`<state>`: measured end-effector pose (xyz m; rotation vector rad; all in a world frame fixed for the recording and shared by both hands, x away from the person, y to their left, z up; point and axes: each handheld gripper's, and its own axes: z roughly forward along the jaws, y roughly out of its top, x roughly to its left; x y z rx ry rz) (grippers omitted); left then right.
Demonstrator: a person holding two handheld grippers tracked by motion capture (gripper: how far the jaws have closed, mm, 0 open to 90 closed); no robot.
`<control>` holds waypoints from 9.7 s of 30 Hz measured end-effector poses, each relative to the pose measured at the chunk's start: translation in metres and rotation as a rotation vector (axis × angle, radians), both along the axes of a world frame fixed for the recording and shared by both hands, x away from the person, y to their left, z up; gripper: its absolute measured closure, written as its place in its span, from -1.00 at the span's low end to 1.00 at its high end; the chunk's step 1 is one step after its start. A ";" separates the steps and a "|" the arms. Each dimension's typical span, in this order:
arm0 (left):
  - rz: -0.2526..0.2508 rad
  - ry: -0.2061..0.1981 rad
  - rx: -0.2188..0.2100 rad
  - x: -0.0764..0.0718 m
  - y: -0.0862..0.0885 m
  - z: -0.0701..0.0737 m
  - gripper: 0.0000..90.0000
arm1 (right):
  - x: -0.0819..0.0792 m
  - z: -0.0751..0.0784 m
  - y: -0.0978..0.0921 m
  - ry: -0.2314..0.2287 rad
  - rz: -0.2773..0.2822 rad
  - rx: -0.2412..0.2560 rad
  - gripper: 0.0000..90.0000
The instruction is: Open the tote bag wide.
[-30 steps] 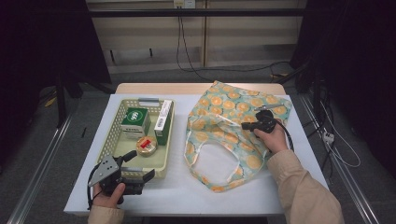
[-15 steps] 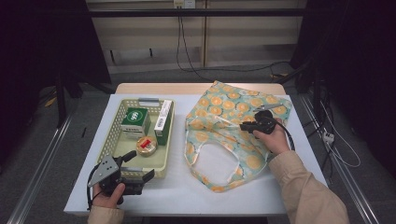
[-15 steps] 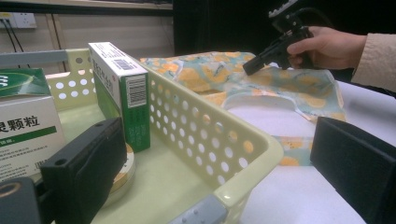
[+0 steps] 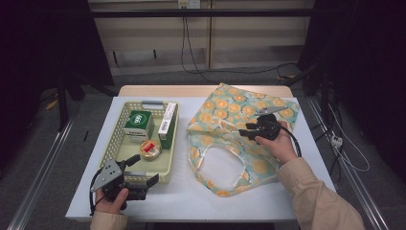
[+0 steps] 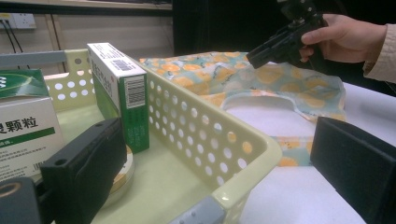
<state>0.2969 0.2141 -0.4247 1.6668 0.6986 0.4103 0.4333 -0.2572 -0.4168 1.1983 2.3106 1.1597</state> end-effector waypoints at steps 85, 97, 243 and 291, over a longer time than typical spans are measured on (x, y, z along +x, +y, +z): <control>-0.004 -0.001 0.000 0.000 -0.001 0.000 -0.92 | -0.024 0.016 0.036 0.043 0.173 0.097 1.00; -0.003 0.003 -0.003 0.001 0.000 -0.001 -0.92 | -0.009 -0.019 0.022 0.077 0.065 0.036 0.78; -0.032 0.011 -0.001 0.004 -0.011 0.008 -0.93 | 0.030 0.091 -0.018 -0.166 -0.095 0.003 1.00; -0.089 0.057 0.031 0.050 -0.008 0.064 -0.94 | 0.023 0.095 -0.019 -0.168 -0.085 0.022 1.00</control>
